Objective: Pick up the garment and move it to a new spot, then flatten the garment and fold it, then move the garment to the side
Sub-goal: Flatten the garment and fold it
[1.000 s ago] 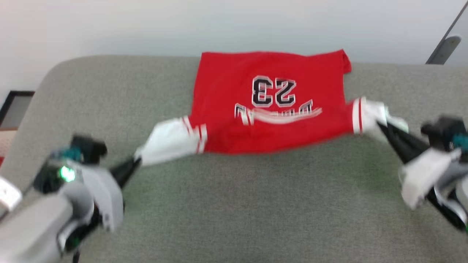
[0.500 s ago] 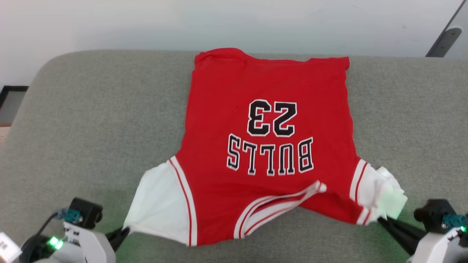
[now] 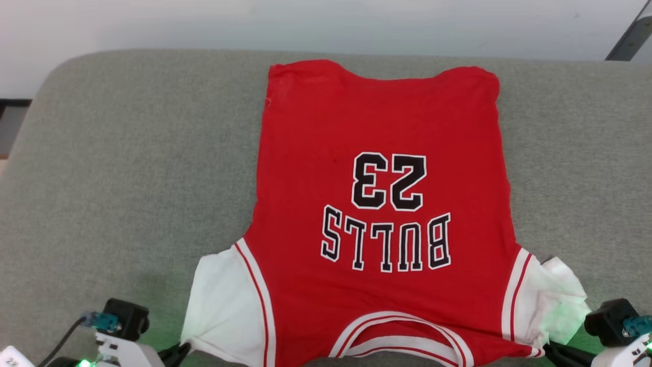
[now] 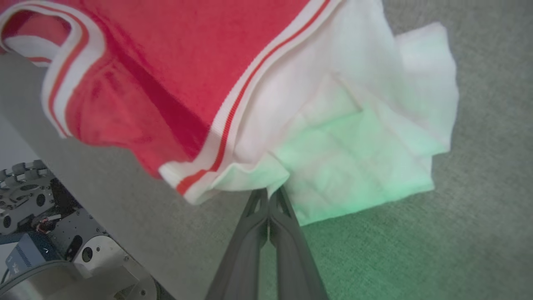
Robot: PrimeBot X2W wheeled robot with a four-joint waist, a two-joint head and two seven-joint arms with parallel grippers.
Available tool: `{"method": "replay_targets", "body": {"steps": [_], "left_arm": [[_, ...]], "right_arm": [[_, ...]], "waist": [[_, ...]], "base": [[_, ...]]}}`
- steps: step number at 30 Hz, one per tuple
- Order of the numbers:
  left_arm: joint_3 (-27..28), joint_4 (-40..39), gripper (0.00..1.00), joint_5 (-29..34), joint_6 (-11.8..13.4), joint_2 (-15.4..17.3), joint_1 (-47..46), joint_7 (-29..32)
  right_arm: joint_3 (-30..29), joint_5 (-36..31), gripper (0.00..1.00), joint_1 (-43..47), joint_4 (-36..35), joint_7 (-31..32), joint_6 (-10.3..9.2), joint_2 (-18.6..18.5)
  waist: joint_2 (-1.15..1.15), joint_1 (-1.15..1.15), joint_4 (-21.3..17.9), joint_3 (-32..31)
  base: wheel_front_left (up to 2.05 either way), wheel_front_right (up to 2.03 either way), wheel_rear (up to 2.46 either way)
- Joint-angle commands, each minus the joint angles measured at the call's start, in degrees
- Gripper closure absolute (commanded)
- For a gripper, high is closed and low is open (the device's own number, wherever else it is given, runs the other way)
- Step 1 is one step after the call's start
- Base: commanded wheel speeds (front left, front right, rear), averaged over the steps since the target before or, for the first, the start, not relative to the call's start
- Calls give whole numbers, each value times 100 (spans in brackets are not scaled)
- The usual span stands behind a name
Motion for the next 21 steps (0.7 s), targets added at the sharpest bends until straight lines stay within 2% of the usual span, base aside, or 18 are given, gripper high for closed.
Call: {"method": "replay_targets", "body": {"steps": [1, 2, 10, 14, 17, 21], "left_arm": [[11, -14, 100, 17, -11, -51, -19, -36], [21, -25, 100, 57, -28, -79, -54, -71], [41, -102, 100, 203, -43, -291, -194, -195], [56, -129, 100, 261, -7, -387, -277, -235], [56, -129, 100, 327, -46, -499, -383, -243], [39, -96, 100, 440, -114, -670, -576, -207]], "right_arm": [[-82, -54, 31, 36, -43, 62, -11, 56], [-140, -6, 0, 21, -99, 113, -11, 103], [-920, 91, 0, -209, -899, 496, -10, 139], [-1596, -237, 0, -577, -1189, 538, -10, 287], [-1944, -603, 0, -1133, -1042, 541, -10, 589], [-2023, -980, 0, -2172, -401, 555, -10, 1061]], "waist": [[0, 0, 63, 87], [0, 0, 78, 112], [0, 0, 235, 289], [0, 0, 329, 415], [0, 0, 409, 537], [0, 0, 557, 722]], "base": [[0, 0, 0], [0, 0, 0], [0, 0, 0], [0, 0, 0], [0, 0, 0], [0, 0, 0]]}}
